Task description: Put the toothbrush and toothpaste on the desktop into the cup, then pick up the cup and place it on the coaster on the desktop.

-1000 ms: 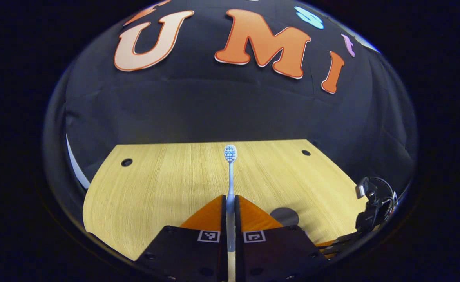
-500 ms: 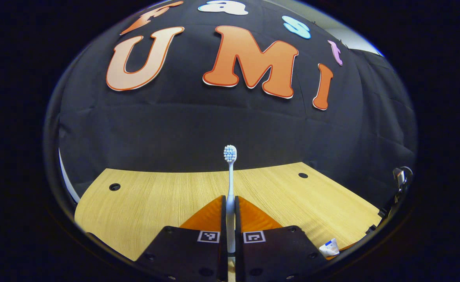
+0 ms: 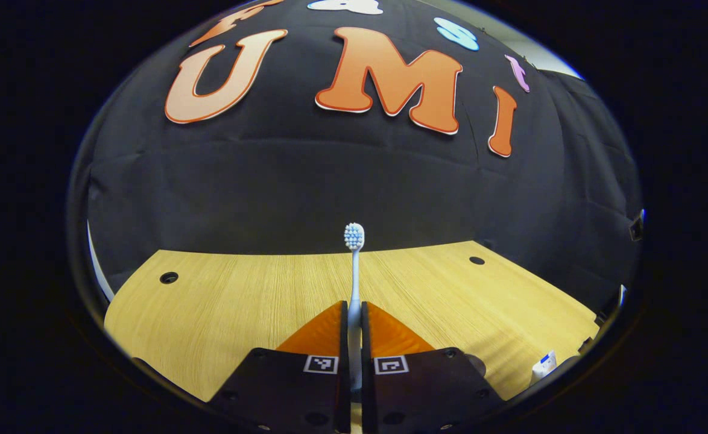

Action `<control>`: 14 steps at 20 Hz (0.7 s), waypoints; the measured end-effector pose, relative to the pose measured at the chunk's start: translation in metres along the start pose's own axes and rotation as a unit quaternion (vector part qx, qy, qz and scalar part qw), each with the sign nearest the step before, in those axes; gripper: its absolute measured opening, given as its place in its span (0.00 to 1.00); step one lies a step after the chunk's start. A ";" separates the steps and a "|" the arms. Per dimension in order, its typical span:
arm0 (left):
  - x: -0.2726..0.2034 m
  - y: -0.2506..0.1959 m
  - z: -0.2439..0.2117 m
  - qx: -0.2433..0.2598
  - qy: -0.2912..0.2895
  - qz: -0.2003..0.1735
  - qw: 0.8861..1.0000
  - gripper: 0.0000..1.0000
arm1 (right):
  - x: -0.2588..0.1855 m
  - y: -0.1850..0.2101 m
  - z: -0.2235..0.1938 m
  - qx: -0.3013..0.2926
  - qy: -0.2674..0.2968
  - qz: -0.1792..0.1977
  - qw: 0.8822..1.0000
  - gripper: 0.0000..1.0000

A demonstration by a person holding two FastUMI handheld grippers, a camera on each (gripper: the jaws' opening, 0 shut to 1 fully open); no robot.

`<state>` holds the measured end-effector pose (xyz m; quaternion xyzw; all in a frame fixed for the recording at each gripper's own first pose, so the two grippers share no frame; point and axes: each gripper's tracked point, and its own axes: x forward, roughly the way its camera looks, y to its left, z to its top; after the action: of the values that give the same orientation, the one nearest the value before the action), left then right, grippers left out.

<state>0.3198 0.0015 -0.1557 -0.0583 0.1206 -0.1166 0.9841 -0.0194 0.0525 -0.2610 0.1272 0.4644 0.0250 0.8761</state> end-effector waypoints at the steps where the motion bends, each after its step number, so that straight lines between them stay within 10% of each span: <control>1: 0.001 -0.003 -0.008 -0.003 0.010 -0.009 1.000 0.07 | -0.003 0.000 0.002 0.001 -0.001 0.000 1.000 0.13; 3: -0.002 -0.003 -0.021 0.000 0.035 -0.007 0.999 0.20 | 0.000 -0.001 0.000 0.001 -0.004 -0.001 1.000 0.13; 5: -0.002 0.001 -0.028 0.002 0.048 0.000 0.999 0.76 | 0.004 0.000 -0.002 0.002 -0.006 0.000 1.000 0.13; 14: -0.027 -0.003 -0.013 0.028 0.037 -0.011 0.999 0.95 | 0.005 0.002 0.001 0.011 -0.035 -0.001 0.999 0.13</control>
<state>0.2902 0.0042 -0.1619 -0.0278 0.1528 -0.1325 0.9789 -0.0157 0.0553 -0.2634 0.1373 0.4335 0.0143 0.8905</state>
